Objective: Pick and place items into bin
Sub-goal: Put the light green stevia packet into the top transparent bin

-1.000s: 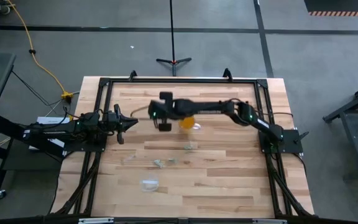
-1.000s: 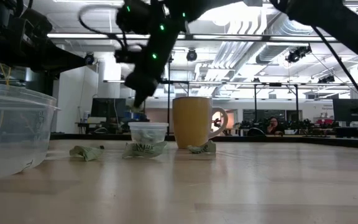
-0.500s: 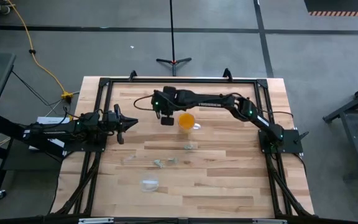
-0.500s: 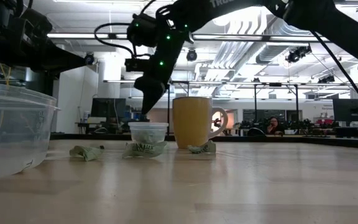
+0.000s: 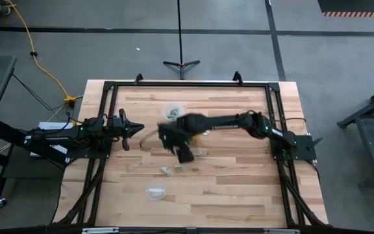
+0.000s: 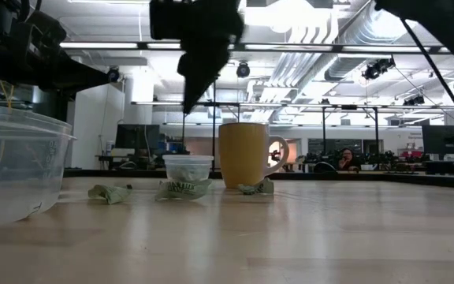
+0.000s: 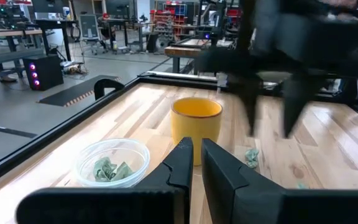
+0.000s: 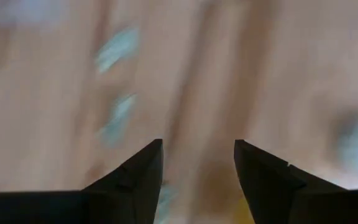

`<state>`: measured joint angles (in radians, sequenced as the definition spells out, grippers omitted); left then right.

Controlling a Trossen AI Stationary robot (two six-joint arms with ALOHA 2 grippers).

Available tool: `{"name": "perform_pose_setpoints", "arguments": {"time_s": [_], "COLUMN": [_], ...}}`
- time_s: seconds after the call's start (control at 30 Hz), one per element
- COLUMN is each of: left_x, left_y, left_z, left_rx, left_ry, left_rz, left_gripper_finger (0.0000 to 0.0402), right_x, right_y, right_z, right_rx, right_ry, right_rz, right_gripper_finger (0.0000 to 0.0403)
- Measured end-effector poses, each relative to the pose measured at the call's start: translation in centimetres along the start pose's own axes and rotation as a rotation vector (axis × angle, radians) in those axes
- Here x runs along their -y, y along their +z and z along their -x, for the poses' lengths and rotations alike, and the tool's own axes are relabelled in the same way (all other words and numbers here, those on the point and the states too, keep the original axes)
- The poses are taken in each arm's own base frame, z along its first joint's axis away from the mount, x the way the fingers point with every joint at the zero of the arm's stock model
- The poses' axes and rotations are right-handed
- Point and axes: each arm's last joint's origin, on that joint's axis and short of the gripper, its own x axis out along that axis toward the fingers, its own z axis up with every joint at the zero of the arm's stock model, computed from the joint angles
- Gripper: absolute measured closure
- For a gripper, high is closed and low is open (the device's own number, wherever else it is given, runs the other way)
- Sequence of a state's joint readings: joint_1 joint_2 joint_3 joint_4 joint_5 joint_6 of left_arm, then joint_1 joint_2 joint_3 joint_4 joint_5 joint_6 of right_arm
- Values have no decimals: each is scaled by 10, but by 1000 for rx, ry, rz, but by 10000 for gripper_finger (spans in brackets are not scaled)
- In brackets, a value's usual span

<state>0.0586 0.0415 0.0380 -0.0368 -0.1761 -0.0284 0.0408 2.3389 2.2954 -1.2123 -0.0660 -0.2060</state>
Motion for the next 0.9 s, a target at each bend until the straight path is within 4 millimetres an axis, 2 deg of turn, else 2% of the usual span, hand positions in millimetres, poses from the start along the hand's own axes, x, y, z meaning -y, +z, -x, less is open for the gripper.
{"name": "perform_pose_setpoints", "arguments": {"time_s": [0.13,0.3,0.4,0.57,0.9], "left_x": [0,0,0,0,0], "left_y": [0,0,0,0,0], "left_z": [0,0,0,0,0], "left_rx": [0,0,0,0,0], "left_ry": [0,0,0,0,0], "left_rz": [0,1,3,3,3], "left_gripper_finger": [334,334,334,334,334], "right_x": [-33,-50,-53,-52,-49], "right_y": [-6,-21,-35,-54,-61], "right_z": [-17,-42,-59,-79,-87], "right_rx": [-93,-214,-302,-391,-410], "right_ry": [47,5,-91,-151,-216], "right_rz": [12,-22,-39,-70,-66], "right_gripper_finger": [229,253,265,268,256]}}
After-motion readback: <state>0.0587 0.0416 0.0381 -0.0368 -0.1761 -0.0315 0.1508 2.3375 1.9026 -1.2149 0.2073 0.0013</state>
